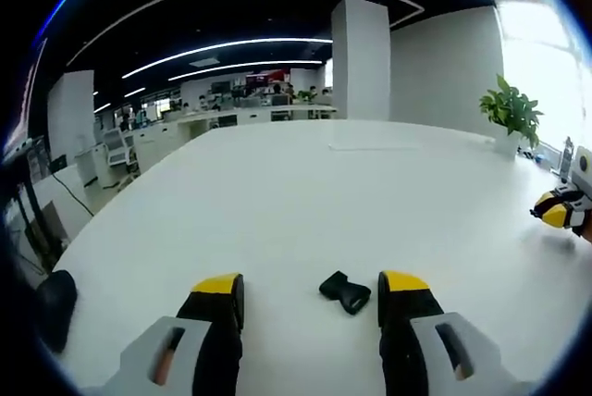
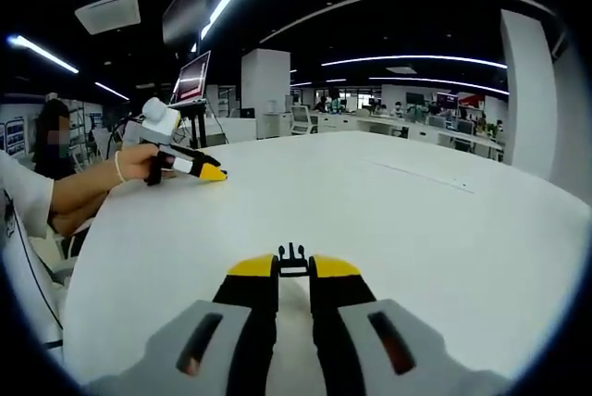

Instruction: Snap the two parts of the plastic buckle together until the buckle closes and remains connected.

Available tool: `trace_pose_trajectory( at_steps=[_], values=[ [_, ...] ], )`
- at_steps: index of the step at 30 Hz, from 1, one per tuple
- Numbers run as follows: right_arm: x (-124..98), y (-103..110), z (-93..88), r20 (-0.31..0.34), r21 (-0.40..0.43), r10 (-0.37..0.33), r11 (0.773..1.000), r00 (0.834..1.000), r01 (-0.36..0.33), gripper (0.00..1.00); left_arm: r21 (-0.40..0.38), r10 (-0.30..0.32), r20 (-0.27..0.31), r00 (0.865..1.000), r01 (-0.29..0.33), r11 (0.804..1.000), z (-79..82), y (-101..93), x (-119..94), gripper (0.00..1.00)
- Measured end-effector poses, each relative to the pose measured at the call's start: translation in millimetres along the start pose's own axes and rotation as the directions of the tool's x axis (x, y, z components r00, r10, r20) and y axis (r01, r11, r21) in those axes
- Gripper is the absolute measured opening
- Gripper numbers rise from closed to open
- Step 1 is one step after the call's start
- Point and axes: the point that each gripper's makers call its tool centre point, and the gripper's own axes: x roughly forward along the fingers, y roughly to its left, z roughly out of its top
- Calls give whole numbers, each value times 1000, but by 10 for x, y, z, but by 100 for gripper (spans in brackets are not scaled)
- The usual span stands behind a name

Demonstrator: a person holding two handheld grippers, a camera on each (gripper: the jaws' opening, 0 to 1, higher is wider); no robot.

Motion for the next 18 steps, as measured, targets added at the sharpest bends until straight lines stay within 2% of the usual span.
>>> trace_pose_trajectory(
  at_steps=[4, 11, 18],
  values=[
    [-5, -12, 2, 2, -2, -5, 1000, 1000, 5, 12, 7, -10, -1, 1000, 10, 1000, 15, 5, -1, 51],
    [-6, -19, -6, 1, 1, -8, 1000, 1000, 8, 12, 48, 6, -10, 1000, -5, 999, 2, 69, -21, 31],
    [1, 2, 14, 3, 0, -6, 1000, 1000, 6, 12, 38, 8, -8, 1000, -8, 999, -5, 137, -15, 26]
  ],
)
